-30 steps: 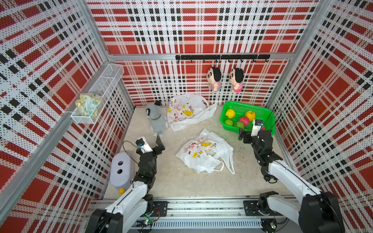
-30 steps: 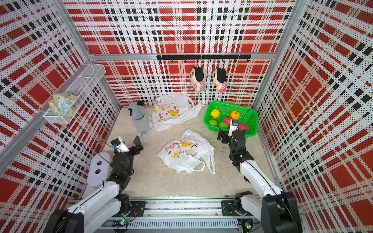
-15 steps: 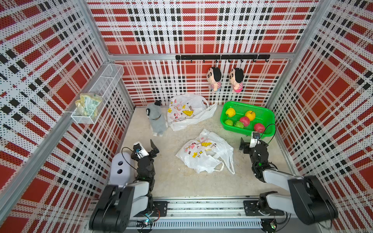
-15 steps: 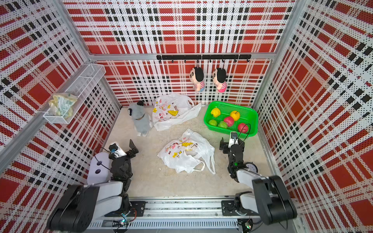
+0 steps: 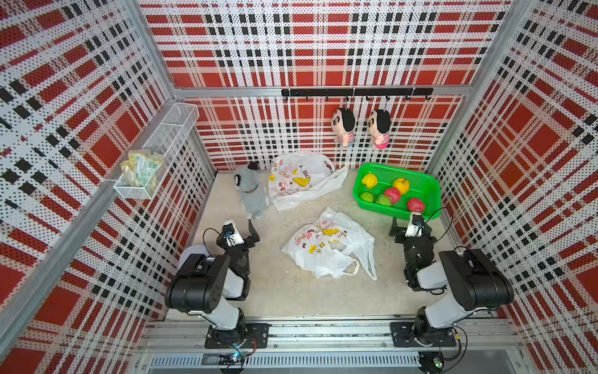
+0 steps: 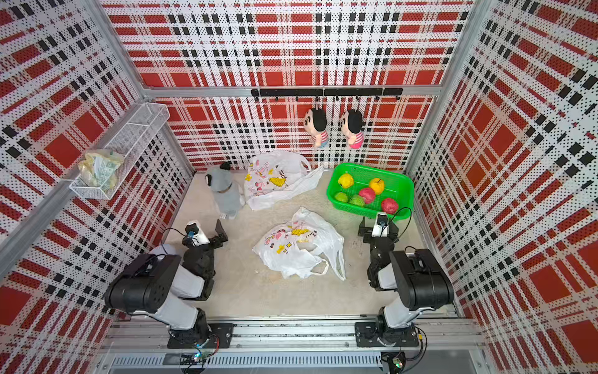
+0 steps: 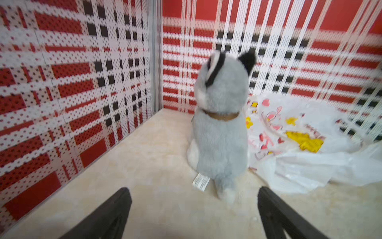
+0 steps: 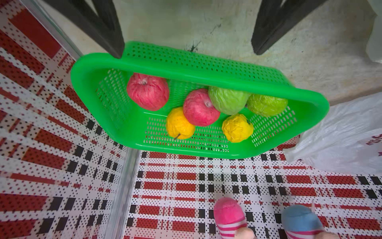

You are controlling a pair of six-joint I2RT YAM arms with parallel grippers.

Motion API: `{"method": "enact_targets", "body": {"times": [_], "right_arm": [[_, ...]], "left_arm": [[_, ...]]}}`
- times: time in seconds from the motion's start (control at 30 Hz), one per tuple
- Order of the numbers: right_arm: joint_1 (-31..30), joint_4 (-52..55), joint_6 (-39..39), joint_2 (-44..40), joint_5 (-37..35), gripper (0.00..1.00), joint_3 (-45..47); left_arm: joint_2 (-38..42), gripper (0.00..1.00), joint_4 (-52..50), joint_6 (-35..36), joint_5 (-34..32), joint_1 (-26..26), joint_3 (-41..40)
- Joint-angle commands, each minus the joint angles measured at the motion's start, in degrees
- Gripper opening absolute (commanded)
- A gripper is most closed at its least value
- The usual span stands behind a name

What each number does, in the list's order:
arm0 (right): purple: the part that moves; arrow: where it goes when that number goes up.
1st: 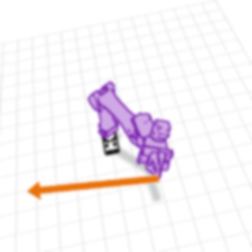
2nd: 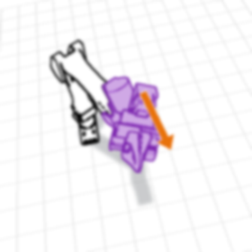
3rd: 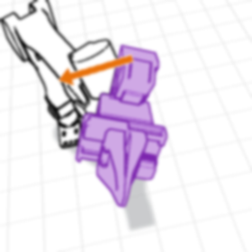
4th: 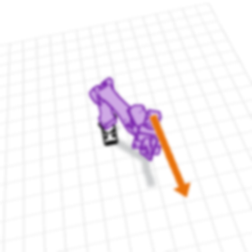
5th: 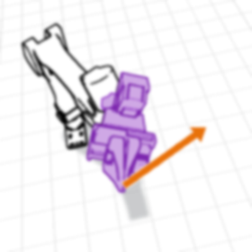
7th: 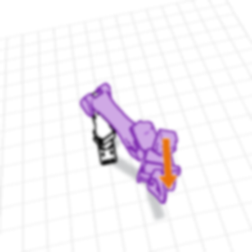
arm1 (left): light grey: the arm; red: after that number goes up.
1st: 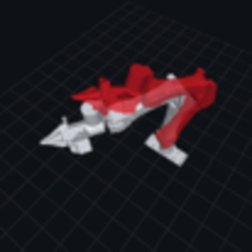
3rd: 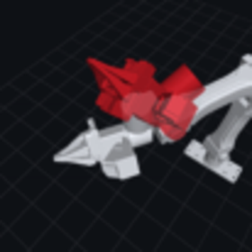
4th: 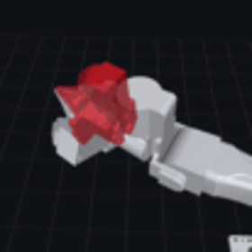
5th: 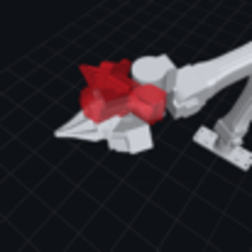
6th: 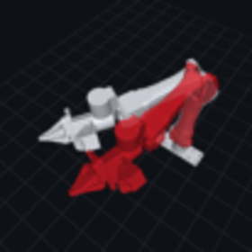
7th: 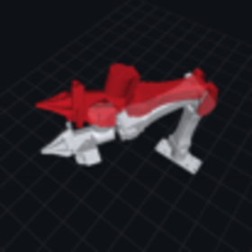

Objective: Untie the knot of a plastic bag & take out the apple
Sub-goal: Reset both arms

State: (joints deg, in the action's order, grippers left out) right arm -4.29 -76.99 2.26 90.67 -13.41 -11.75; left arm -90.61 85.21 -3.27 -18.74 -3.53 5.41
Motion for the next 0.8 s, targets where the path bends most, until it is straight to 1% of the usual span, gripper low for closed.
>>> {"method": "enact_targets", "body": {"times": [0.0,0.03,0.07,0.13,0.17,0.23,0.67,0.77], "right_arm": [[0.92,5.75,3.27,-0.39,-3.78,1.00,-2.37],[0.98,8.98,3.78,-0.77,-5.46,1.00,-3.71],[0.93,9.87,3.91,-1.14,-5.83,1.00,-3.83],[0.87,6.93,3.27,-0.25,-5.55,1.00,-3.29],[0.89,8.66,3.60,-0.91,-5.58,1.00,-3.45],[0.88,7.63,3.24,-0.37,-5.65,1.00,-3.47],[0.87,9.70,3.57,-0.47,-5.05,1.00,-4.37],[0.85,8.30,3.05,-0.78,-4.89,1.00,-3.42]], "left_arm": [[1.87,0.98,-0.03,1.72,-1.75,0.21,2.41],[0.80,0.98,1.25,1.08,-0.88,0.79,2.92],[0.03,0.98,1.50,0.85,-0.26,1.30,3.55],[0.10,0.98,-1.73,0.40,-1.07,1.33,5.20],[0.01,0.98,-3.70,0.28,-1.73,1.17,6.22],[0.05,0.98,-3.65,0.38,-2.26,0.89,6.19],[0.00,0.98,-3.47,0.94,-3.41,0.27,6.16],[0.02,0.98,-3.47,0.83,-3.40,0.23,6.11]]}}
